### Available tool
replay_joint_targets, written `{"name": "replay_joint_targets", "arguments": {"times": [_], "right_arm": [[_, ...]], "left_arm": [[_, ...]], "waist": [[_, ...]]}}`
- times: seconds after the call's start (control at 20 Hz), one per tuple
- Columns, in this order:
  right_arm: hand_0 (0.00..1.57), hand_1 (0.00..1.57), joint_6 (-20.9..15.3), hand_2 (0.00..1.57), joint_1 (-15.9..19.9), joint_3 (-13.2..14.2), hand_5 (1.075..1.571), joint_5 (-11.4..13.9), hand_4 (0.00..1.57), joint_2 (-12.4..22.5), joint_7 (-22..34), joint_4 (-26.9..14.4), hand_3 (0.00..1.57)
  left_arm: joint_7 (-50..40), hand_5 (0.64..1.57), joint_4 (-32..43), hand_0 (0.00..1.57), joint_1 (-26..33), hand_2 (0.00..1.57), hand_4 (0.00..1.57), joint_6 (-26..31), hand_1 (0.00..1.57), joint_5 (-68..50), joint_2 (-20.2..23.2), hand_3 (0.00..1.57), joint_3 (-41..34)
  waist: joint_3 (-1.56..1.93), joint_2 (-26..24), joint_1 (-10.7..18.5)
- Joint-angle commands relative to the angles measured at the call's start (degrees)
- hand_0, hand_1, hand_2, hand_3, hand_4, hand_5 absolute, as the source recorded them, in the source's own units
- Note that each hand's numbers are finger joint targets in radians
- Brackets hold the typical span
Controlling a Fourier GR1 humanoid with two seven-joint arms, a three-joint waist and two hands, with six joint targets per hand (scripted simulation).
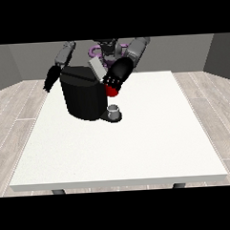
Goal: Insert the coffee pod into the coffee machine and close the lid
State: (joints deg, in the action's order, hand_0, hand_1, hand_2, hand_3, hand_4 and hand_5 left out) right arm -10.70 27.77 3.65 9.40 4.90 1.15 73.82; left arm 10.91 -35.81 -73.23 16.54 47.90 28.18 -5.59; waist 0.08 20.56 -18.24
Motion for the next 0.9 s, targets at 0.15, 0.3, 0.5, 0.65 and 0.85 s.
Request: {"name": "replay_joint_targets", "arguments": {"times": [0.15,0.3,0.5,0.65,0.85], "right_arm": [[0.0,0.0,-1.4,0.0,-0.9,0.1,1.571,-0.1,0.08,-1.8,-2.9,-1.9,0.0],[0.0,0.0,-0.6,0.0,1.6,-0.3,1.571,0.8,0.1,0.0,0.3,-0.7,0.0],[0.0,0.0,-1.6,0.0,-0.5,-0.7,1.571,2.0,0.07,-0.1,-2.1,-1.0,0.0],[0.0,0.0,-0.9,0.0,-0.2,-0.4,1.571,1.6,0.22,0.6,-0.4,0.2,0.0],[0.0,0.0,-2.4,0.0,1.3,-3.1,1.571,3.4,0.16,-1.9,0.3,1.8,0.0]], "left_arm": [[-0.1,1.571,-0.7,1.25,-1.6,1.21,0.0,-1.6,1.25,0.1,-1.6,0.95,-0.3],[1.7,1.571,0.5,1.22,-2.9,1.2,0.0,-1.3,1.22,0.2,0.9,0.98,-1.2],[4.6,1.571,-0.5,1.22,-0.6,1.17,0.0,-4.6,1.22,1.6,0.5,0.89,0.0],[5.1,1.571,-0.1,1.04,0.9,1.05,0.0,-7.0,1.04,3.2,1.3,0.74,0.5],[5.5,1.571,0.8,0.74,-2.4,0.87,0.0,-7.6,0.74,4.2,3.6,0.65,0.0]], "waist": [[-0.04,-0.2,0.2],[-0.06,1.4,-0.6],[-0.06,2.5,-0.2],[-0.07,2.3,-0.8],[-0.07,4.5,-2.5]]}}
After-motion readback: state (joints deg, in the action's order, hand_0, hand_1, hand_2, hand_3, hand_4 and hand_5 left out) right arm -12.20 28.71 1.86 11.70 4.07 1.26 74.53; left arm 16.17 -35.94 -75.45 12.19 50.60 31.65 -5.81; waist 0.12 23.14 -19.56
